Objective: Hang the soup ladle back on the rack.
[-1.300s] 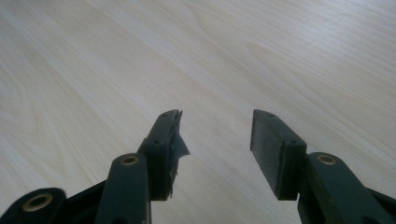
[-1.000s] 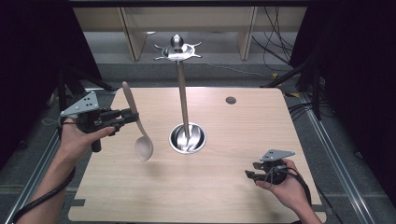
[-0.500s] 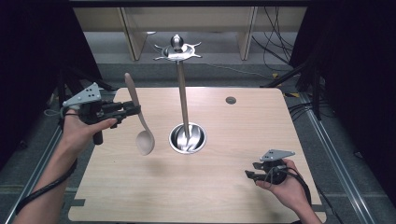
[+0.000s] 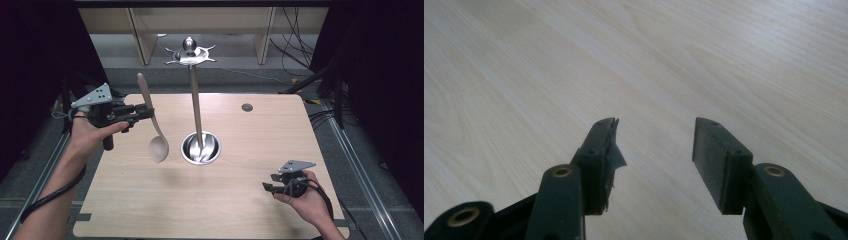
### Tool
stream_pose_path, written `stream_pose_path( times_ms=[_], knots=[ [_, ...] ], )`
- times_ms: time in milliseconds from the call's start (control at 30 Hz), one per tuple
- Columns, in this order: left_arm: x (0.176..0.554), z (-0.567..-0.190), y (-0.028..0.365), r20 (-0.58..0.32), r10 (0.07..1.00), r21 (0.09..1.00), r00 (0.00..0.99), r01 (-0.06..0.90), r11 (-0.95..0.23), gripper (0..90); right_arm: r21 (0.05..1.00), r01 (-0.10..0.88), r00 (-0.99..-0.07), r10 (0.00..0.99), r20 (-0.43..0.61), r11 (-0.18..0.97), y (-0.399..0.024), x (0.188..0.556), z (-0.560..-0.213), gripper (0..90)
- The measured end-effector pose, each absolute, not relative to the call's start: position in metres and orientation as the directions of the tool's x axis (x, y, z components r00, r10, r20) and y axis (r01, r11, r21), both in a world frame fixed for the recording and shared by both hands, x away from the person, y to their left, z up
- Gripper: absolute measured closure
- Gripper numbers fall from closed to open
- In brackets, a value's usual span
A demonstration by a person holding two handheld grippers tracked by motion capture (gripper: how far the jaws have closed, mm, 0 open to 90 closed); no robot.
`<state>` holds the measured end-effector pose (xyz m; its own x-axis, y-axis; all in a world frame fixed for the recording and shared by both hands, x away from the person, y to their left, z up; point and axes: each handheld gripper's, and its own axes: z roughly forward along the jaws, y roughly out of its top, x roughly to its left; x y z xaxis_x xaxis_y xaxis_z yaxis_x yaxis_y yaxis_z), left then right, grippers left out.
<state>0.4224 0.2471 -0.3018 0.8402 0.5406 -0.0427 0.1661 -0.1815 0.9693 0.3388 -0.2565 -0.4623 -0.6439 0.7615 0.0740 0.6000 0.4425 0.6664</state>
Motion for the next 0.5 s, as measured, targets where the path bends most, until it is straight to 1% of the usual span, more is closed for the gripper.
stream_pose_path(
  times_ms=[400, 433, 500],
  knots=[
    [0.4286, -0.2951, 0.2453, -0.046, 0.528, 0.968, 0.848, 0.167, -0.185, 73.8, 0.665, 0.608, -0.638, 0.766, 0.083, 0.434, -0.2560, 0.3385, -0.4625, 52.3],
    [0.4292, -0.2947, 0.2453, -0.046, 0.526, 0.968, 0.849, 0.168, -0.186, 73.8, 0.667, 0.597, -0.645, 0.761, 0.070, 0.445, -0.2570, 0.3394, -0.4622, 52.4],
    [0.4304, -0.2938, 0.2447, -0.047, 0.524, 0.968, 0.851, 0.169, -0.188, 73.8, 0.663, 0.611, -0.637, 0.766, 0.086, 0.433, -0.2563, 0.3386, -0.4621, 52.3]
  ],
)
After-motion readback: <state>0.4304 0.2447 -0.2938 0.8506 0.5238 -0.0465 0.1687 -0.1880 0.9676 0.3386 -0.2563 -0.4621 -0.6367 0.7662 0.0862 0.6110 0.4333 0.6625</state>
